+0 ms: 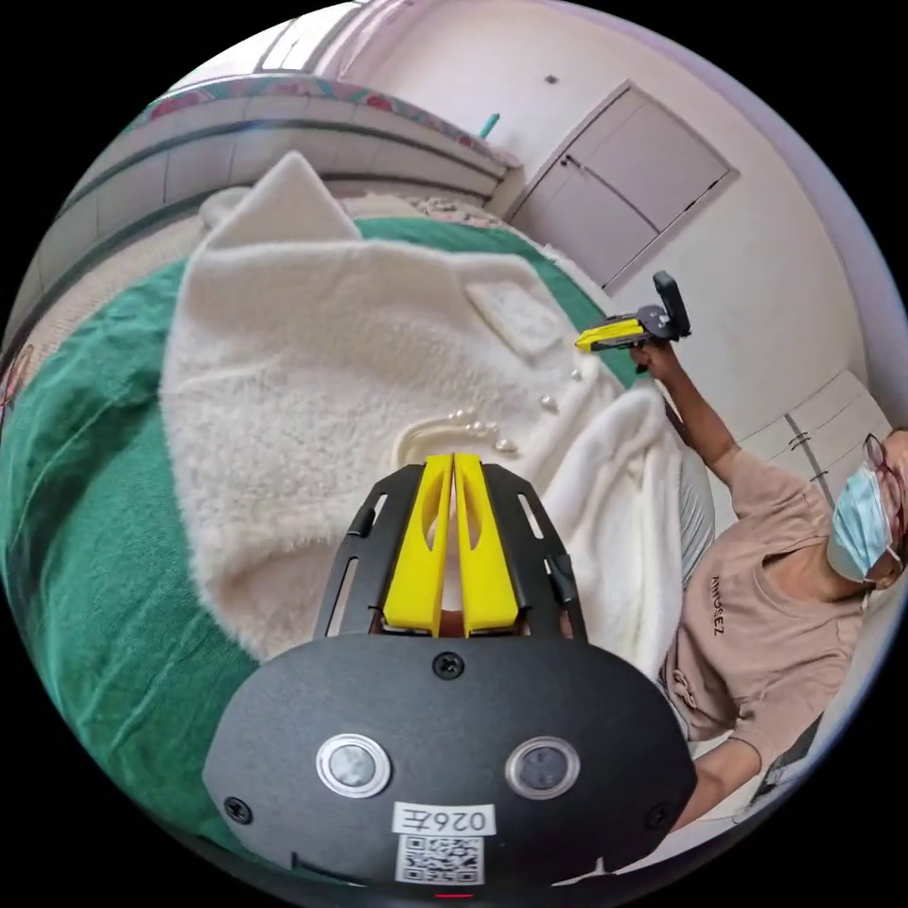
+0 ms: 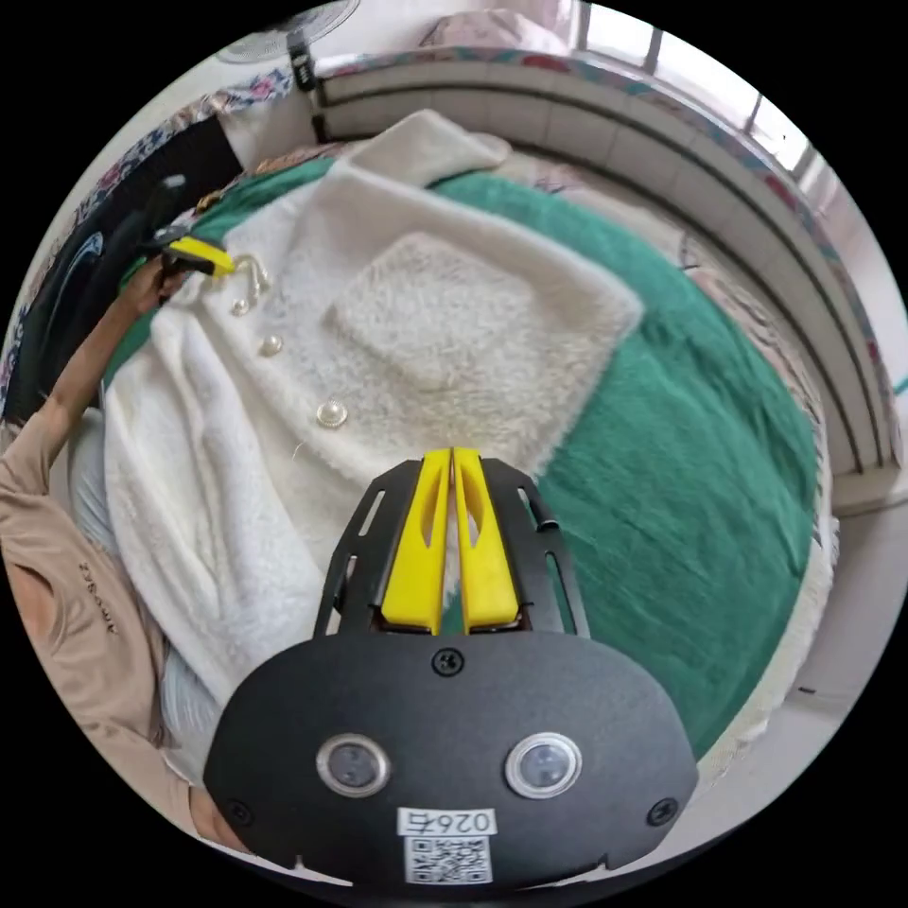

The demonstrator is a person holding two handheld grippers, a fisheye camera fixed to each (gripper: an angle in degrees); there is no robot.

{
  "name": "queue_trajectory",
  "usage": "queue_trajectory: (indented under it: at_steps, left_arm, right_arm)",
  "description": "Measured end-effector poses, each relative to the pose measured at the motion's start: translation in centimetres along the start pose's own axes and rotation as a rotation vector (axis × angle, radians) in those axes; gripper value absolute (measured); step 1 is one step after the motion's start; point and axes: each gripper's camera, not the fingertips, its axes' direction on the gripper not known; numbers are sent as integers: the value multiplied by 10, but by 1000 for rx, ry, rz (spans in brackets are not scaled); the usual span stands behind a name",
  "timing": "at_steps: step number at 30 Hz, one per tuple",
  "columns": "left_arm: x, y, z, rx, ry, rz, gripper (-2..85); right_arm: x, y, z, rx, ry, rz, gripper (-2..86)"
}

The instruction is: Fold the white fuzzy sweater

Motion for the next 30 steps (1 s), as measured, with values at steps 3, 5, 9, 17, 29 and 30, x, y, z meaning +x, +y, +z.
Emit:
queue_trajectory:
  at_steps: [3, 5, 9, 17, 29, 30]
  left_arm:
    - [53, 42, -77, 230, -151, 67, -10]
    - [121, 91, -147, 509, -272, 155, -10]
    - [225, 148, -228, 863, -253, 373, -9]
    - [369, 259, -278, 1286, 248, 898, 0]
    - [252, 185, -95, 297, -500, 369, 163]
    - [247, 182, -83, 223, -527, 375, 174]
  right_arm:
    - [-18, 60, -69, 250, 187, 75, -6]
    - [-53, 123, -139, 571, 300, 111, -2]
    - [-115, 220, -215, 1148, 312, 141, 27]
    - [-212, 279, -251, 1569, 25, -44, 36]
    - [-288, 206, -119, 376, 547, -277, 9]
    - [-286, 205, -110, 324, 558, -283, 13]
